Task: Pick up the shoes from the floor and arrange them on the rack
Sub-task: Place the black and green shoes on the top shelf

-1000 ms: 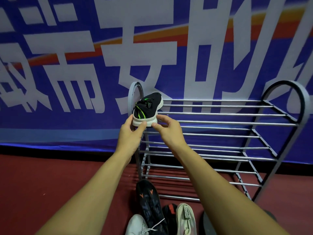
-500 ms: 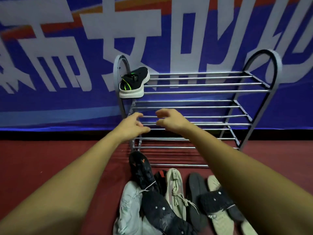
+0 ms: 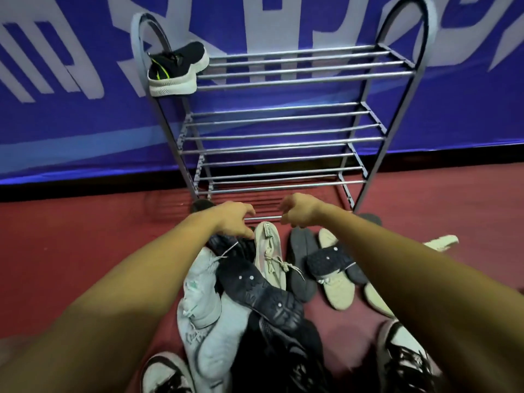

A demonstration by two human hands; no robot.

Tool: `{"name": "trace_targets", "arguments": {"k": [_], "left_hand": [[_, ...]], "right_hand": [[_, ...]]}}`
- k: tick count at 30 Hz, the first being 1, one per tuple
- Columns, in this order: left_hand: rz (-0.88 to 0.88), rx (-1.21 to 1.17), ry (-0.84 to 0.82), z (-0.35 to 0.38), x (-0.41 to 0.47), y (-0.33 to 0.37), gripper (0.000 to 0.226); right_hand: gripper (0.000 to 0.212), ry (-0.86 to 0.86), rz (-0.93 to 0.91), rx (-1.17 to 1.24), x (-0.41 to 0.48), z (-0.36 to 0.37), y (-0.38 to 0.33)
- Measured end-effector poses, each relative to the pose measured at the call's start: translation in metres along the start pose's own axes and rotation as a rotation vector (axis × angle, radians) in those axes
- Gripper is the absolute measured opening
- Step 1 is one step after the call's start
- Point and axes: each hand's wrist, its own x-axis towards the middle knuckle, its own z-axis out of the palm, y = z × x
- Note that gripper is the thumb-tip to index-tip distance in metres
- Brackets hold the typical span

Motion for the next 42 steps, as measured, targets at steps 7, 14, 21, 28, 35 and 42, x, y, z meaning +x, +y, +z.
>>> {"name": "trace_targets", "arguments": {"k": [7, 14, 21, 28, 35, 42], "left_hand": [[-0.036, 0.026, -0.152, 0.060, 0.011, 0.002, 0.070], [-0.107, 0.016, -0.304, 0.132, 0.025, -0.007, 0.066], [-0.243, 0.012, -0.271, 0.170, 0.029, -0.036, 0.073], [-0.333, -0.097, -0.254, 0.184, 0.042, -0.043, 0.060], [-0.240, -0.162, -0.202, 0.178, 0.043, -0.051, 0.045], [-0.189, -0.093, -0.079, 0.138, 0.032, -0.032, 0.049]], "right_hand": [[0.036, -0.123, 0.060, -0.026, 0.000, 0.067, 0.040], [0.043, -0.223, 0.067, -0.041, 0.015, 0.117, 0.059], [0.033, -0.317, 0.093, -0.107, 0.039, 0.169, 0.073], [0.043, -0.314, 0.136, -0.090, 0.053, 0.201, 0.081], [0.036, -0.342, 0.048, -0.157, 0.056, 0.186, 0.074], [0.034, -0.294, 0.033, -0.166, 0.046, 0.120, 0.054]]}}
